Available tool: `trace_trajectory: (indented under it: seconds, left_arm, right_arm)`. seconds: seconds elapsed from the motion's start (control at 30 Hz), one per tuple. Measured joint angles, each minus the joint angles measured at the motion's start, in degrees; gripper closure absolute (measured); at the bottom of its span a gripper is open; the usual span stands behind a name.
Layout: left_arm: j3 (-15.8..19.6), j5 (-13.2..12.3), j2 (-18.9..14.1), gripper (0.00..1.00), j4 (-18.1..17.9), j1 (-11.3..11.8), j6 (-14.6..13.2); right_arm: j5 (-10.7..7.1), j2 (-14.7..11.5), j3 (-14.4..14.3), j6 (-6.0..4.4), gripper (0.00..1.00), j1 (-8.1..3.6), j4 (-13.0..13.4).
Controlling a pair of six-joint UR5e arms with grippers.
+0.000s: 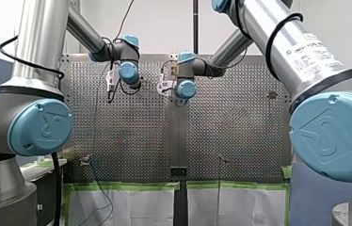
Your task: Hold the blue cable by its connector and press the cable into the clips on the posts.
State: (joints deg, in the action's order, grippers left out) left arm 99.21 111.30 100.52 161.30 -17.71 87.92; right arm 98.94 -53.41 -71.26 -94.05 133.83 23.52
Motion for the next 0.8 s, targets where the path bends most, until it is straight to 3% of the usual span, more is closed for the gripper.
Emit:
trace_trajectory:
  seconds: [0.33,0.53,0.8]
  left_arm:
    - [4.09,5.18,5.45,1.0,-5.37,-5.44,0.72]
    - [7.21,5.54,7.34,1.0,-8.48,-8.17,0.08]
    - [11.7,5.48,9.63,1.0,-13.0,-8.66,-0.19]
  right_arm:
    - [0.65,0.02,-5.59,-0.35,1.0,-1.66,4.77]
    - [0.74,0.05,-9.05,-0.23,1.0,-2.02,8.22]
    - [1.04,0.09,-13.41,-0.7,1.0,-2.46,12.58]
